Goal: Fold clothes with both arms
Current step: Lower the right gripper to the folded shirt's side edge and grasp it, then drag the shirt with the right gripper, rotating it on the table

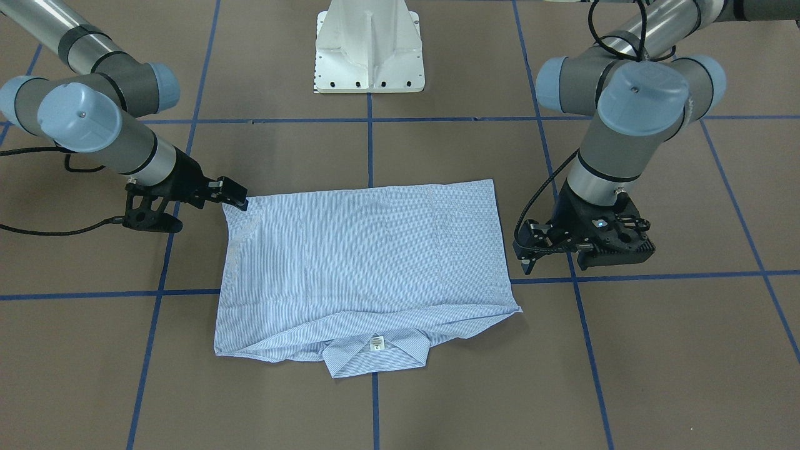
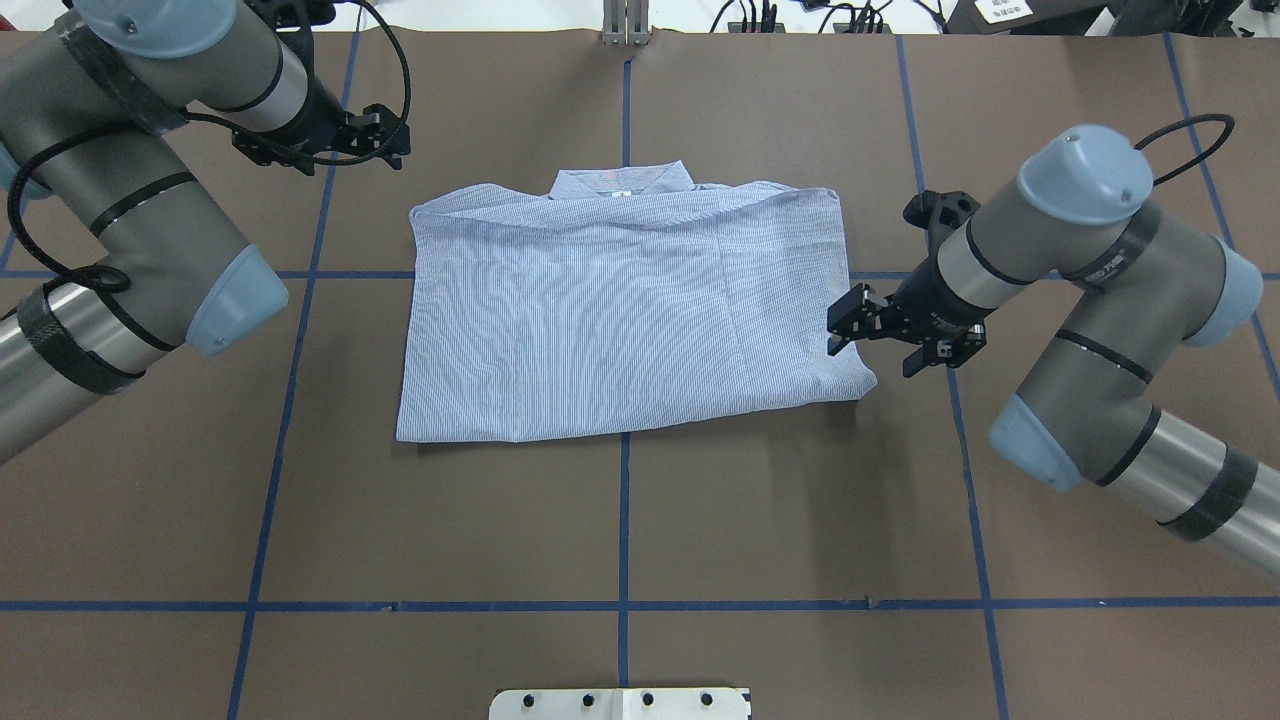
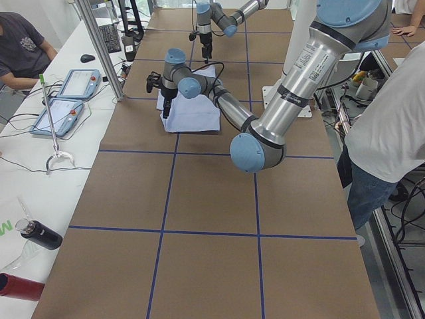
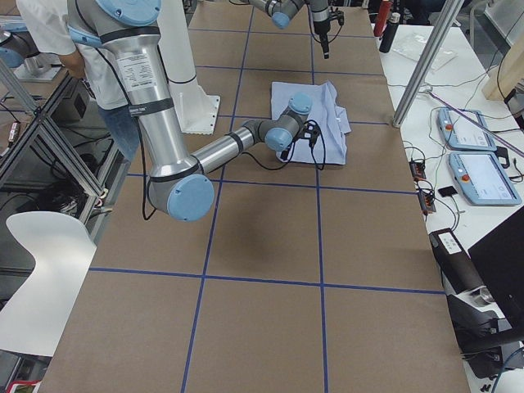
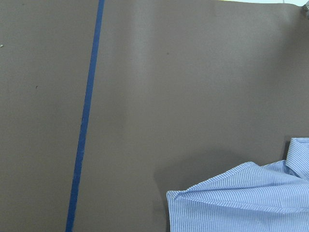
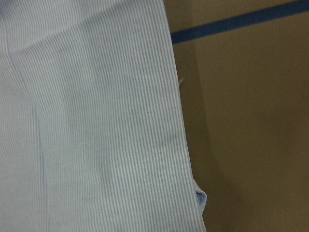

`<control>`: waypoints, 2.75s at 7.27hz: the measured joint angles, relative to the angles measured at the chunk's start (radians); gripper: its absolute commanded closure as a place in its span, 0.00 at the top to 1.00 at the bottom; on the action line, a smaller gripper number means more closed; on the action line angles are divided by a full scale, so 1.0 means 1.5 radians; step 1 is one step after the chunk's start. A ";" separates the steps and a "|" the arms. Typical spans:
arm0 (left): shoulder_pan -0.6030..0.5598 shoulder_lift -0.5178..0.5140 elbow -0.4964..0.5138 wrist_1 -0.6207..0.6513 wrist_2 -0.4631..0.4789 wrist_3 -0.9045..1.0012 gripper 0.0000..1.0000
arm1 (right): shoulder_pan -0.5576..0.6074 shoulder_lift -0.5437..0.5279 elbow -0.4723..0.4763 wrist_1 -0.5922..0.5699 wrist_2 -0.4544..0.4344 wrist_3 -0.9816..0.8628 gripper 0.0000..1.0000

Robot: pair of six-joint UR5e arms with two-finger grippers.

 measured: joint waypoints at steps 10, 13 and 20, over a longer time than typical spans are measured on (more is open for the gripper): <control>0.003 0.001 -0.008 0.009 0.003 0.000 1.00 | -0.026 0.014 -0.036 0.002 -0.056 0.002 0.00; 0.003 0.001 -0.008 0.009 0.004 -0.003 0.99 | -0.025 0.013 -0.029 0.001 -0.040 0.002 0.00; 0.004 0.002 -0.053 0.060 0.007 -0.027 0.99 | -0.089 -0.236 0.229 0.002 0.026 0.004 0.00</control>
